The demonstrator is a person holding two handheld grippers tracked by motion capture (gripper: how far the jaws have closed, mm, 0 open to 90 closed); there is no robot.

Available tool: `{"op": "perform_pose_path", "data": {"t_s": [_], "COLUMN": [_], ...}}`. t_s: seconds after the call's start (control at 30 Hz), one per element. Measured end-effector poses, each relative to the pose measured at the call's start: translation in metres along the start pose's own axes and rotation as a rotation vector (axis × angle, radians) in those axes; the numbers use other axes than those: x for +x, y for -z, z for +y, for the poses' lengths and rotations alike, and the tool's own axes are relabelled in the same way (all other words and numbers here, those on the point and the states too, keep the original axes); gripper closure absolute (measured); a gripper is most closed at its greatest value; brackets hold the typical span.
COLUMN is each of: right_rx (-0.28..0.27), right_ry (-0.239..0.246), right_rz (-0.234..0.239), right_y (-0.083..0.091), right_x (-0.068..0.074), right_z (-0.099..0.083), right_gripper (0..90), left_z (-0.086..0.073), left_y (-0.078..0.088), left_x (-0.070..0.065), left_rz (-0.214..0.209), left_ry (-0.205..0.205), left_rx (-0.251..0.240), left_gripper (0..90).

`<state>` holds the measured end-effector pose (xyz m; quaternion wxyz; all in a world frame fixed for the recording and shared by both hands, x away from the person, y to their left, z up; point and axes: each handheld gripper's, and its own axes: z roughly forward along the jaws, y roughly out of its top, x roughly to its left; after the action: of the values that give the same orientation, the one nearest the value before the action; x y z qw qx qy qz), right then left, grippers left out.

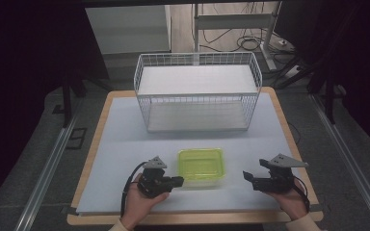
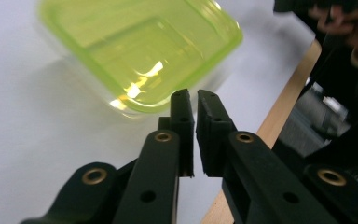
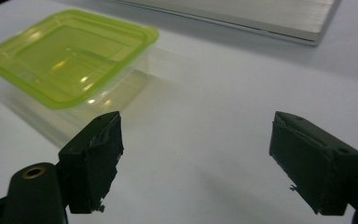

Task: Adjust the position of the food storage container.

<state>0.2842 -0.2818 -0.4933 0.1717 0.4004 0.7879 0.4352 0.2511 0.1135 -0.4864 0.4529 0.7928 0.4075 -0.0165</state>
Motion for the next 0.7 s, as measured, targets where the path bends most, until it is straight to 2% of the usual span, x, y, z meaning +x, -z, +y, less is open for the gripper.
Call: {"op": "perform_pose_path", "data": {"t_s": [0.03, 0.07, 0.13, 0.23, 0.27, 0.37, 0.43, 0.53, 0.7], "right_rx": [-0.003, -0.005, -0.011, -0.021, -0.022, -0.023, -0.017, -0.016, 0.013], "right_ry": [-0.003, -0.007, -0.015, -0.015, -0.012, -0.016, -0.018, -0.027, -0.092], "right_rz": [0.013, 0.027, 0.052, 0.069, 0.073, 0.082, 0.094, 0.119, 0.182], "right_y": [0.0, 0.0, 0.0, 0.0, 0.0, -0.001, 0.0, -0.001, -0.003], "right_x": [0.001, 0.001, 0.002, 0.003, 0.003, 0.004, 0.005, 0.006, 0.007], "right_z": [0.001, 0.002, 0.004, 0.006, 0.007, 0.009, 0.011, 0.015, 0.023], "right_gripper": [17.2, 17.0, 16.5, 16.2, 16.2, 16.7, 19.0, 20.6, 24.9], "left_z": [0.0, 0.0, 0.001, 0.002, 0.003, 0.002, 0.002, 0.002, 0.002], "left_y": [0.005, 0.008, 0.015, 0.022, 0.024, 0.026, 0.026, 0.026, 0.025], "left_x": [0.005, 0.008, 0.019, 0.027, 0.029, 0.034, 0.037, 0.041, 0.042], "left_rz": [-0.003, -0.005, -0.021, 0.02, 0.02, 0.015, -0.008, -0.021, -0.028], "left_ry": [0.028, 0.046, 0.111, 0.148, 0.16, 0.185, 0.208, 0.223, 0.236], "left_rx": [-0.027, -0.043, -0.069, -0.088, -0.095, -0.103, -0.106, -0.11, -0.116], "left_gripper": [83.0, 76.8, 67.5, 48.0, 45.1, 39.1, 35.5, 34.6, 33.8]}}
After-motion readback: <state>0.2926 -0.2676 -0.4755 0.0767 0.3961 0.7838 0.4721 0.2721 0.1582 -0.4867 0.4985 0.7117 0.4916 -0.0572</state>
